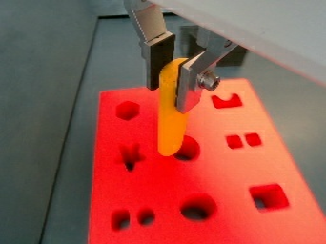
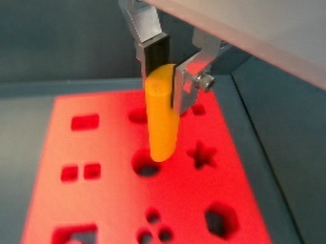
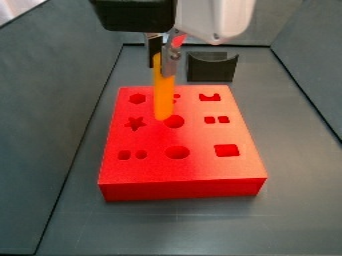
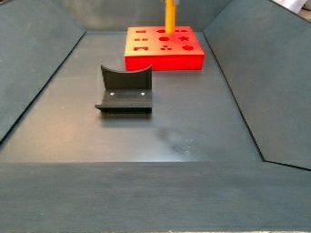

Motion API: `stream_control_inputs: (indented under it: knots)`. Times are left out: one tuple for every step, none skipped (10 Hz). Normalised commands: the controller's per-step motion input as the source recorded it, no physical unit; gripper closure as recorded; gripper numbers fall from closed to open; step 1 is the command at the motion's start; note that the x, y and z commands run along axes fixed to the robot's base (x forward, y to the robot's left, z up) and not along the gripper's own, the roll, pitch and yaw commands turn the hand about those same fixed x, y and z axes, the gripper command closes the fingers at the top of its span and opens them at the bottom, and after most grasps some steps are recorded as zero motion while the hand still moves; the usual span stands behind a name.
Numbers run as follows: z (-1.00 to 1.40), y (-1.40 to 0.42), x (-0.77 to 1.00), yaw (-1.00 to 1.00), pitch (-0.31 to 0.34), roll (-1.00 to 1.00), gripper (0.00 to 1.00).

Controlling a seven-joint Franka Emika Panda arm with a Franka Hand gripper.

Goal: Pick up the oval object. Move up. Move to above the board. Insert the oval object.
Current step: Insert the oval object.

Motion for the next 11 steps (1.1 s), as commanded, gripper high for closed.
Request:
stream_control_inputs:
  knots:
    - [0.00, -0.91, 0.38, 0.00, 0.086, 0.12, 1.00]
    - [-0.11, -0.93, 0.43, 0.00, 0.060, 0.10, 1.00]
    - [-0.35, -0.74, 0.33, -0.26, 0.000, 0.21, 1.00]
    - [-0.32, -0.27, 0.00, -0.82, 0.000, 0.19, 1.00]
    - [-0.29, -0.24, 0.00, -0.85, 0.000, 0.18, 1.00]
    - [0.00, -0.38, 0.26, -0.14, 0.063, 0.14, 1.00]
    - [0.00, -0.08, 0.00, 0.02, 0.000, 0.04, 1.00]
    - [0.07, -0.31, 0.03, -0.06, 0.064, 0.24, 1.00]
    - [0.05, -0.36, 0.08, -0.51, 0.079, 0.27, 1.00]
    - [0.00, -0.26, 0.17, -0.62, 0.051, 0.13, 1.00]
    - [0.00, -0.14, 0.02, -0.33, 0.049, 0.08, 1.00]
